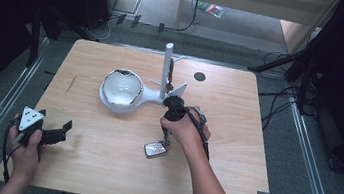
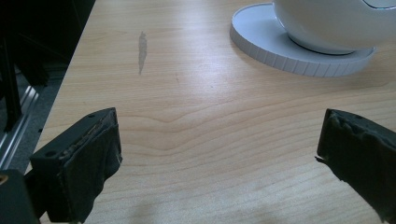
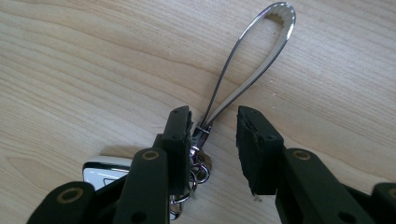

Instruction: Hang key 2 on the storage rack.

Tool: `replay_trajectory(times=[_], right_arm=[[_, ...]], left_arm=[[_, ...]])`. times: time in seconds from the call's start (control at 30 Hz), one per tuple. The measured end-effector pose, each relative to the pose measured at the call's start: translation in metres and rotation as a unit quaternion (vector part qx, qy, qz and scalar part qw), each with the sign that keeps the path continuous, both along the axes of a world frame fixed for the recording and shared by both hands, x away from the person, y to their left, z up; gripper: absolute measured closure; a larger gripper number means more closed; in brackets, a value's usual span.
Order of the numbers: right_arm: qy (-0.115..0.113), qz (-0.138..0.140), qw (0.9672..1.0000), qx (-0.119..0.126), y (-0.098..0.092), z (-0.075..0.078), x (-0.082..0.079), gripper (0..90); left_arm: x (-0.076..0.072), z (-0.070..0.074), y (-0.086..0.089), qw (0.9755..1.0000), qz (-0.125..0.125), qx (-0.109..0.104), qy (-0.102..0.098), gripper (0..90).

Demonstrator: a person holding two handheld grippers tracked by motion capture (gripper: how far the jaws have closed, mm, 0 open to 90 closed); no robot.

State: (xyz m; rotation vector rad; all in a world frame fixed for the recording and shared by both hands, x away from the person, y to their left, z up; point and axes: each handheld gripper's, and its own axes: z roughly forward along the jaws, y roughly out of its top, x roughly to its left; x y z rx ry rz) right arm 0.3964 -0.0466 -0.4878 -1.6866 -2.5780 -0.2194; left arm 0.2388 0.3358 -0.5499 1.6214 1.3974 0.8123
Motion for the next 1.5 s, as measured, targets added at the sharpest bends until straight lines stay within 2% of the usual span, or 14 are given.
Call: replay_trajectory(times=[0.6, 0.73, 0.8, 1.07, 1.13, 1.33, 1.5], right_arm=[[0.014, -0.002, 0.9999, -0.004, 0.003, -0.01, 0.0, 69.3], [0.013, -0.005, 0.9999, -0.005, 0.004, -0.011, 0.0, 74.7], [0.017, -0.009, 0.9998, 0.004, 0.003, -0.012, 0.0, 80.6], [0.008, -0.01, 0.9998, 0.014, -0.001, -0.009, -0.001, 83.7], [-0.005, -0.006, 0.9998, 0.016, -0.003, -0.006, -0.003, 83.8], [-0.024, -0.006, 0.9994, 0.022, -0.005, -0.001, -0.005, 83.9], [-0.057, -0.013, 0.9977, 0.034, -0.009, 0.007, -0.009, 84.0]], left_arm=[[0.0, 0.0, 0.0, 1.0, 0.0, 0.0, 0.001, 0.2], [0.0, 0.0, 0.0, 1.0, 0.001, 0.0, 0.001, 0.2], [0.0, 0.0, 0.0, 1.0, 0.0, 0.0, 0.0, 0.2], [0.0, 0.0, 0.0, 1.0, 0.001, 0.0, 0.001, 0.2], [0.0, 0.0, 0.0, 1.0, 0.001, 0.0, 0.001, 0.2], [0.0, 0.0, 0.0, 1.0, 0.0, 0.001, 0.002, 0.2], [0.0, 0.0, -0.001, 1.0, 0.001, 0.001, 0.002, 0.2]])
